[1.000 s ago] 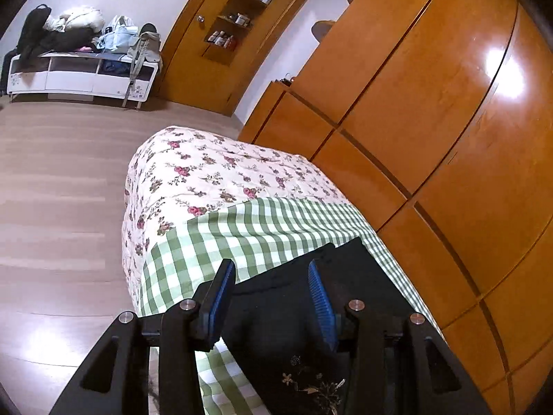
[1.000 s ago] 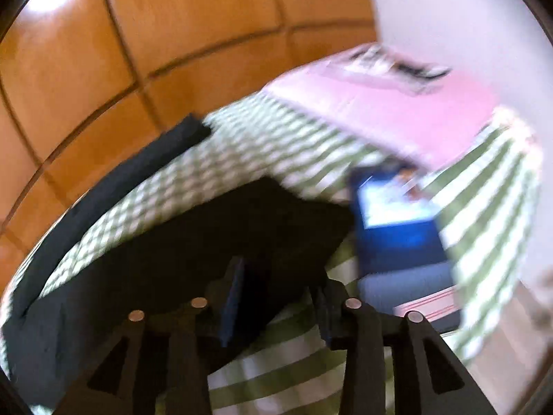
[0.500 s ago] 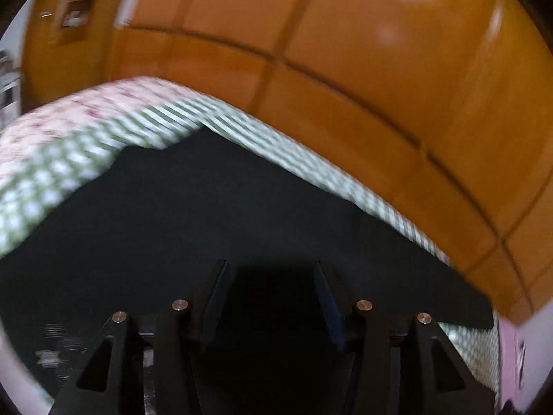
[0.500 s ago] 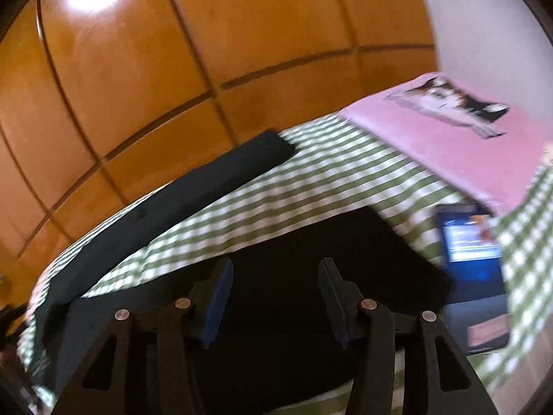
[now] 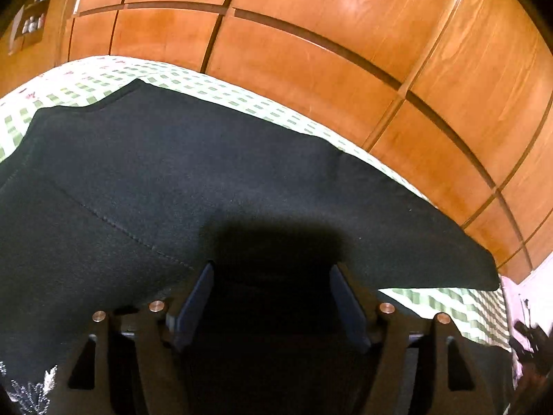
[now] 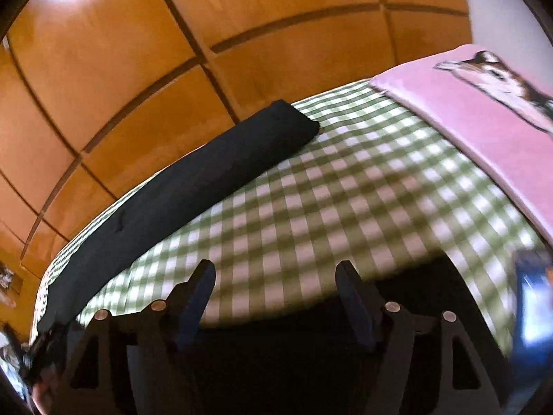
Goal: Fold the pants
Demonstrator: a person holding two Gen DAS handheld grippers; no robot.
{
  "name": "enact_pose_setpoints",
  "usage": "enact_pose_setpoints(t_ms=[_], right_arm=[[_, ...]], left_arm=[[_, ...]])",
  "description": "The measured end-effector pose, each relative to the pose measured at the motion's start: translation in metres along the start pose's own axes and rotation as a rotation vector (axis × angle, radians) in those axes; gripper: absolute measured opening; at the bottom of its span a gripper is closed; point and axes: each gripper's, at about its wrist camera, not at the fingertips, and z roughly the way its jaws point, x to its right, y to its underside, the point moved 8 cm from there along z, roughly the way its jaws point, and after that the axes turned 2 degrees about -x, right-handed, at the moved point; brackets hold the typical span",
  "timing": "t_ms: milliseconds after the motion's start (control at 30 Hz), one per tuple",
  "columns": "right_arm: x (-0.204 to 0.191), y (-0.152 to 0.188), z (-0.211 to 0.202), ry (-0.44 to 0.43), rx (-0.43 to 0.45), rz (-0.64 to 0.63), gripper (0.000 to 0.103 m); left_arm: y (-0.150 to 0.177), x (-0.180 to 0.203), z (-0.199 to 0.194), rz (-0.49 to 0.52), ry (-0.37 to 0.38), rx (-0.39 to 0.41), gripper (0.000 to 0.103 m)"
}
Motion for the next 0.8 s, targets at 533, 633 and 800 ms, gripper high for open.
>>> enact_pose_setpoints(t_ms=[533,633,800], right_arm=[[0.031,-0.121,0.109,0.034,-0.004,0.173,0.043],[0.028,-0.126,0.111,0.025,-0.013,0.144,0.019],[0.026,-0.122,0.088,0.047,0.016,0.088,0.014]], left_arm=[[-0.001,0.001,0.005,0.039,-0.004,0.036,0.079],[-0.001,0.001,0.006,0.045,-0.006,0.038,0.08],[-0.002,0.001,0.006,0.046,-0.008,0.043,0.08]])
